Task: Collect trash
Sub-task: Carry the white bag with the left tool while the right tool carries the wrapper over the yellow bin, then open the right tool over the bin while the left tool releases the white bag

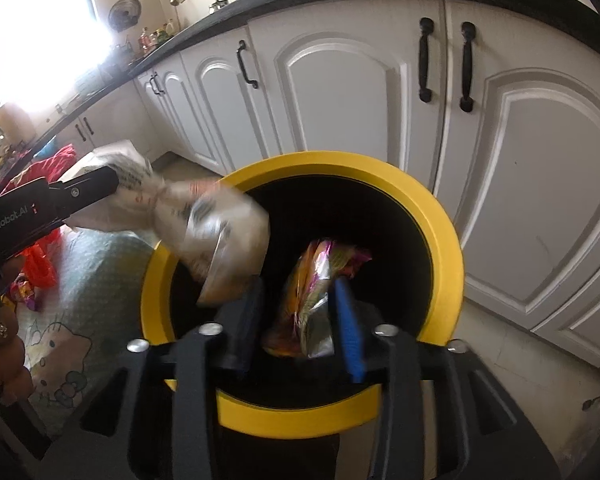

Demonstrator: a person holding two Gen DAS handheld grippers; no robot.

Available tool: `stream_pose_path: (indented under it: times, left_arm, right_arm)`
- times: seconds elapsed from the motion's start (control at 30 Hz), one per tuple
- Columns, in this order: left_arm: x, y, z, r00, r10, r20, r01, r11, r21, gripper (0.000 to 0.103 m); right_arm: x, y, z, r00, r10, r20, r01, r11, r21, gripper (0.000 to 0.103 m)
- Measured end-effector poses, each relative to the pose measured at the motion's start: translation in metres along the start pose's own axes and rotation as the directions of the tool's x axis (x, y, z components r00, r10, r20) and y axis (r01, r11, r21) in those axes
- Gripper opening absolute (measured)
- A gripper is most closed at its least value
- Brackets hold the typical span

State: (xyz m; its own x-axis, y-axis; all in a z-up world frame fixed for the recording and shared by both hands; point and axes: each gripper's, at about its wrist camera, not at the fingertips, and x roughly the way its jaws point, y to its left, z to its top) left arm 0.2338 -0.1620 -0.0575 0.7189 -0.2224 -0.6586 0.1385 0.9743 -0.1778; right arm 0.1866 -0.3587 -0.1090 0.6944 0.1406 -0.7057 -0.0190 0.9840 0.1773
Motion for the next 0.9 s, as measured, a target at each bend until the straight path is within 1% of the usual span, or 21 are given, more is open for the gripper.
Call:
stream_pose_path:
  times: [0.03, 0.1, 0.13, 0.23, 0.3, 0.4, 0.47, 0.53, 0.6, 0.63, 0.77, 0.9]
  left_arm:
    - [0.001, -0.001, 0.0, 1.0, -0.003, -0.003, 0.003, 1.0, 0.0, 0.041]
    - [0.002, 0.0, -0.001, 1.0, -0.02, -0.007, 0.02, 1.0, -0.007, 0.052]
    - [0.001, -0.001, -0.001, 1.0, -0.021, -0.006, 0.021, 1.0, -0.009, 0.054]
    - [-0.003, 0.002, -0.001, 0.999, -0.032, -0.003, 0.032, 0.999, -0.018, 0.061]
    - [-0.008, 0.006, -0.002, 0.999, -0.034, 0.005, 0.034, 0.999, -0.025, 0.069]
    - [-0.019, 0.016, -0.002, 0.999, -0.033, 0.02, 0.034, 0.999, -0.04, 0.077]
    - [-0.027, 0.022, -0.002, 0.999, -0.031, 0.031, 0.032, 0.998, -0.052, 0.081]
    - [-0.037, 0.028, -0.002, 0.999, -0.025, 0.047, 0.028, 0.998, -0.061, 0.083]
    - [-0.048, 0.036, -0.001, 0.997, -0.012, 0.07, 0.017, 0.998, -0.065, 0.089]
    - [-0.053, 0.039, 0.0, 0.997, -0.008, 0.079, 0.013, 0.998, -0.068, 0.09]
    - [-0.075, 0.052, 0.0, 0.993, 0.013, 0.121, -0.003, 0.997, -0.078, 0.092]
    - [-0.094, 0.067, -0.002, 0.988, 0.039, 0.153, -0.026, 0.996, -0.09, 0.092]
  right_arm:
    - [0.0, -0.001, 0.0, 1.0, -0.004, -0.001, 0.004, 1.0, 0.001, 0.042]
    - [0.0, -0.002, -0.001, 1.0, -0.013, 0.001, 0.013, 1.0, 0.004, 0.047]
    - [-0.001, -0.003, -0.002, 1.0, -0.022, 0.006, 0.022, 1.0, 0.005, 0.05]
    - [-0.004, -0.002, -0.002, 0.999, -0.033, 0.016, 0.033, 0.999, -0.002, 0.053]
    - [-0.007, -0.002, -0.001, 0.999, -0.035, 0.027, 0.035, 0.999, -0.003, 0.054]
    - [-0.011, 0.002, 0.0, 0.999, -0.029, 0.043, 0.03, 1.0, -0.007, 0.056]
    - [-0.015, 0.005, 0.0, 0.998, -0.018, 0.054, 0.019, 1.0, -0.008, 0.057]
    - [-0.02, 0.01, 0.002, 0.998, -0.006, 0.066, 0.007, 1.0, -0.013, 0.057]
    - [-0.026, 0.017, 0.004, 0.997, 0.008, 0.082, -0.006, 1.0, -0.023, 0.059]
    - [-0.028, 0.019, 0.005, 0.996, 0.014, 0.088, -0.012, 1.0, -0.027, 0.06]
    - [-0.039, 0.032, 0.008, 0.993, 0.046, 0.113, -0.041, 0.998, -0.049, 0.063]
    - [-0.05, 0.051, 0.008, 0.988, 0.081, 0.131, -0.071, 0.994, -0.084, 0.064]
